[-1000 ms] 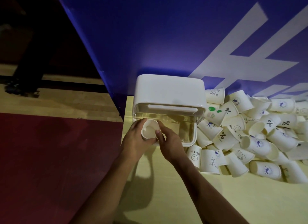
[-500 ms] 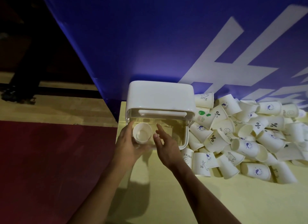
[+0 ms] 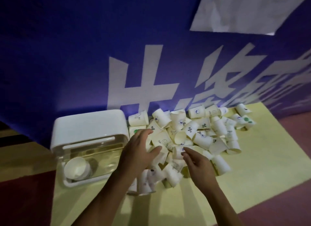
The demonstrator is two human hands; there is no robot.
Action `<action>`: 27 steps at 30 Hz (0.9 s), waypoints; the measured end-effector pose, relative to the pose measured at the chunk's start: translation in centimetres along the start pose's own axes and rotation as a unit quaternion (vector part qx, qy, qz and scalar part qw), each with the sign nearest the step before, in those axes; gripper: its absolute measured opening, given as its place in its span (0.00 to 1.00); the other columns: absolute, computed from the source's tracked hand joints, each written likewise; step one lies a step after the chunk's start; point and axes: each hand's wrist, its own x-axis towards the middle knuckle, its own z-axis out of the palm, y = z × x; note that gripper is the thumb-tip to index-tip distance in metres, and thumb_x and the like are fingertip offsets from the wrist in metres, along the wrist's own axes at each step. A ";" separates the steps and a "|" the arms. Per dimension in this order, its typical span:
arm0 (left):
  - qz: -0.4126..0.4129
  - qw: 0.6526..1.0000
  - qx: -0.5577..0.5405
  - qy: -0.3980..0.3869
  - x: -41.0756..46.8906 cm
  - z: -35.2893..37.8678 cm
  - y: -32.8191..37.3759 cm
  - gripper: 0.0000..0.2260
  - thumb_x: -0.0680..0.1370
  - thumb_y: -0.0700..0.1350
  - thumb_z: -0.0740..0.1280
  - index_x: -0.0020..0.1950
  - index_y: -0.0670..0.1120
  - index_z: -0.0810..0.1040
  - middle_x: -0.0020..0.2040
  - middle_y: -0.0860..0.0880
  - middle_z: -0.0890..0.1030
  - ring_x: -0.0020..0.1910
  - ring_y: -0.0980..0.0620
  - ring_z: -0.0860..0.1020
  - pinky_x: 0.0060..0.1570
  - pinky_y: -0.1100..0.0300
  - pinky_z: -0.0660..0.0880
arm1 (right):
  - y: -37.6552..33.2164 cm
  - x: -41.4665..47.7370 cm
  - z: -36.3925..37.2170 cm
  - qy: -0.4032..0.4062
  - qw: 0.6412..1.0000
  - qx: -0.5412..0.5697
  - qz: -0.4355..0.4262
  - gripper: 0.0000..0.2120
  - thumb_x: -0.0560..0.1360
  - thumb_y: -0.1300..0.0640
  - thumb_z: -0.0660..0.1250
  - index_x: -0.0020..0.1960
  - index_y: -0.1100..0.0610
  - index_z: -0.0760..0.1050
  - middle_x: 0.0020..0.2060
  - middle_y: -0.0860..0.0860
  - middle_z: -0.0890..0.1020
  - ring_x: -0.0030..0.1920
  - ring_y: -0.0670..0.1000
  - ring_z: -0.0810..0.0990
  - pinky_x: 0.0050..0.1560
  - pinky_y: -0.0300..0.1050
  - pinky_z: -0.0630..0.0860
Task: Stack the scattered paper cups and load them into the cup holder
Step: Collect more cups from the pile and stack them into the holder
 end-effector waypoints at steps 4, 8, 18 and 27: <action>0.072 0.996 0.059 -0.003 5.8 6.1 5.5 0.29 0.75 0.59 0.74 0.72 0.53 0.72 0.71 0.54 0.74 0.64 0.52 0.77 0.57 0.57 0.77 | 5.1 2.5 -6.8 0.029 0.999 0.026 0.033 0.13 0.81 0.54 0.68 0.65 0.51 0.82 0.55 0.42 0.86 0.56 0.38 0.82 0.55 0.30 0.76; 0.052 0.991 0.113 -0.052 11.6 13.3 10.4 0.31 0.77 0.61 0.71 0.76 0.53 0.68 0.74 0.54 0.70 0.70 0.51 0.72 0.64 0.56 0.72 | 9.6 6.1 -12.9 0.037 0.998 0.031 0.040 0.11 0.81 0.56 0.69 0.62 0.51 0.84 0.52 0.40 0.86 0.50 0.29 0.80 0.47 0.23 0.72; -0.245 0.941 0.223 0.075 20.6 21.0 10.6 0.40 0.75 0.62 0.73 0.79 0.45 0.61 0.76 0.39 0.69 0.73 0.38 0.68 0.71 0.45 0.68 | 17.2 15.8 -22.6 -0.008 1.000 0.016 0.024 0.10 0.81 0.60 0.69 0.59 0.51 0.84 0.49 0.41 0.86 0.48 0.32 0.81 0.43 0.23 0.71; -0.272 0.949 0.116 0.111 20.8 19.8 9.9 0.33 0.75 0.51 0.77 0.75 0.43 0.68 0.70 0.39 0.74 0.66 0.37 0.75 0.61 0.45 0.76 | 17.7 22.5 -23.9 -0.014 0.999 -0.004 0.029 0.12 0.80 0.56 0.69 0.63 0.55 0.82 0.54 0.48 0.86 0.44 0.33 0.81 0.42 0.25 0.72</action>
